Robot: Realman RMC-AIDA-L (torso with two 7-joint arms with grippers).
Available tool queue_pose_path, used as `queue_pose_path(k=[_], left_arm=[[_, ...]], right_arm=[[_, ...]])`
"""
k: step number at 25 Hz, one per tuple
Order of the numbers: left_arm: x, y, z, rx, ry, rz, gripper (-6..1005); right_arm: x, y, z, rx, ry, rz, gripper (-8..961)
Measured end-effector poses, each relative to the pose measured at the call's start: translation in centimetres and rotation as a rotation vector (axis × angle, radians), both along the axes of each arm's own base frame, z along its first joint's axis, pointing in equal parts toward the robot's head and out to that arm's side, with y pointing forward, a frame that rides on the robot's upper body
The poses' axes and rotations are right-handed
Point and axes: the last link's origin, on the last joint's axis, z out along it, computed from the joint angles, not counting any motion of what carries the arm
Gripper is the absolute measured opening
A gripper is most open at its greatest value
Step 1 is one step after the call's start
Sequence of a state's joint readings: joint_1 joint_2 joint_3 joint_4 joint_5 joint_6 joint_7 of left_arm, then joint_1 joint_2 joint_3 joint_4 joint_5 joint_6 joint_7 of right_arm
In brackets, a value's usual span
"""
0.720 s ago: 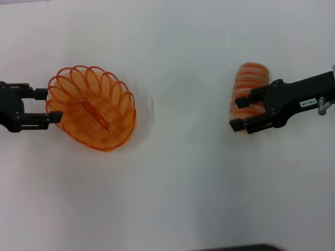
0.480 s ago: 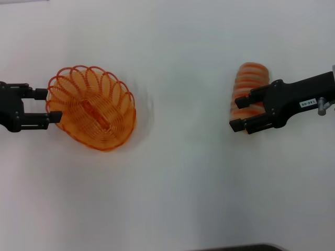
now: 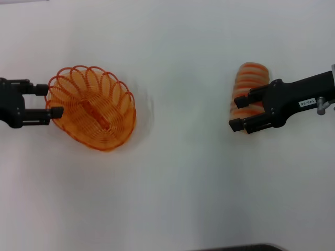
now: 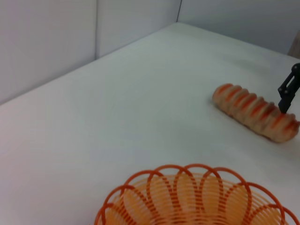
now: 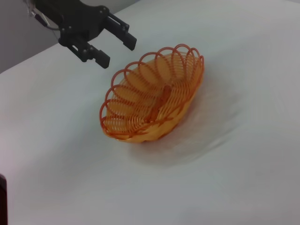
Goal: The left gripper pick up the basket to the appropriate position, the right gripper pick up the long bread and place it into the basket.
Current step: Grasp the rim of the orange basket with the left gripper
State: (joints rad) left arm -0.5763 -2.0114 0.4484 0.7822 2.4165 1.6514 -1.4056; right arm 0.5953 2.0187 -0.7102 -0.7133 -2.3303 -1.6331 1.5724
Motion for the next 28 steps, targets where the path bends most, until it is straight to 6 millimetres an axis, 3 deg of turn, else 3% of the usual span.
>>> queue_pose_path(k=[9,11,15,28], left_arm=[[1.5,2.5,1.5,0.156,-0.095,0.033,719],[2.0,4.8,2.0,0.233,-0.089,0.139,719],[3.0,6.8,1.8,0.253,-0.072,0.223,719],[7.3,9.5,1.5,0.086,0.264,0.395,718]], right_arm=[[-0.2,0.2,-0.1,-0.001,-0.003,0.007,759],[-0.3,0.2,-0.1,-0.002,-0.003,0.009,759],[-0.3,0.2,-0.1,-0.001,-0.003,0.016,759],[-0.3,0.3,-0.4,-0.009,-0.022,0.024,759]])
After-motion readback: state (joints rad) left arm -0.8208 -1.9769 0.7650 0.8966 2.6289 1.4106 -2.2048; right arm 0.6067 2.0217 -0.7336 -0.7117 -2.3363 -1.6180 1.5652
